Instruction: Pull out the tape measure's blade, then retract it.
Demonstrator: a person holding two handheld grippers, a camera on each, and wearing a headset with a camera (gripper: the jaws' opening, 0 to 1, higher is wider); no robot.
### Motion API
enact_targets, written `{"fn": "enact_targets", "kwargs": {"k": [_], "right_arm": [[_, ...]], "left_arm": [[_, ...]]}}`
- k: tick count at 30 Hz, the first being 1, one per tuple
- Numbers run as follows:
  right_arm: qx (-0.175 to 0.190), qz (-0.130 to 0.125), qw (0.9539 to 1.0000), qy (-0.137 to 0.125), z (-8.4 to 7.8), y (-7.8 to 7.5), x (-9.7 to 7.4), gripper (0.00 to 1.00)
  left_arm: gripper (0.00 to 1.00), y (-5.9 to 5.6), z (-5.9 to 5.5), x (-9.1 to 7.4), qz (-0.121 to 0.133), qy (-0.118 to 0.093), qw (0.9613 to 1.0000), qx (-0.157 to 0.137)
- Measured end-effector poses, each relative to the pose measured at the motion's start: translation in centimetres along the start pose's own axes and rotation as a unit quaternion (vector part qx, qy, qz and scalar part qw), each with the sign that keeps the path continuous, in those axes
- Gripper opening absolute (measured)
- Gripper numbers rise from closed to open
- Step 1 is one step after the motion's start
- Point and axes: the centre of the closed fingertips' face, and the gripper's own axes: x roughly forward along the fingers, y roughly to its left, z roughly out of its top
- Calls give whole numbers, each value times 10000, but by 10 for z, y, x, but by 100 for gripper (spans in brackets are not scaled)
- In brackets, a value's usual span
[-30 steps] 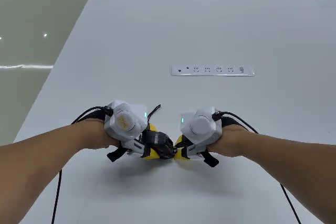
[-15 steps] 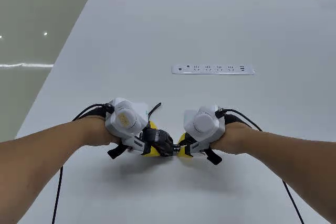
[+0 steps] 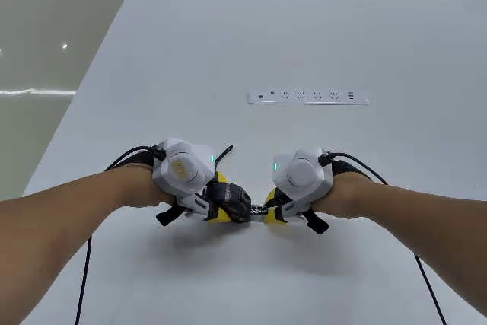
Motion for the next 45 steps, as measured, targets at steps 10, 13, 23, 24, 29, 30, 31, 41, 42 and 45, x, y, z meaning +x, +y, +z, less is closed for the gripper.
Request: {"fn": "enact_targets", "kwargs": {"k": [10,13,23,24,29,30,31,41,42,45], "right_arm": [[-53,-19,9999,100,-9,-2,-3,10],[-88,-15,9999,128,-12,-2,-6,10],[-60,6,9997,217,-28,-4,-12,10],[-44,19,9997,221,-30,-4,-13,10],[-57,0,9996,259,-38,-6,-18,10],[-47,-4,9996,266,-39,-6,-18,10],[-67,-11,9996,274,-40,-6,-19,10],[-26,-37,9995,317,-49,-7,-26,10],[-24,-35,9995,317,-49,-7,-27,10],[-16,-28,9994,333,-52,-6,-29,10]], "left_arm": [[32,1,0,1,-22,-18,10000,-20],[32,0,0,1,-22,-12,10000,-7],[32,1,0,2,-23,-12,10000,-22],[32,1,0,2,-25,-12,10000,-22],[32,1,0,2,-16,-20,10000,-52],[32,1,0,2,-13,-24,10000,-61],[32,1,0,2,-14,-28,10000,-66],[32,1,1,1,-21,-47,10000,-66],[32,1,1,1,-22,-49,10000,-66],[32,1,1,1,-27,-50,10000,-66]]}}
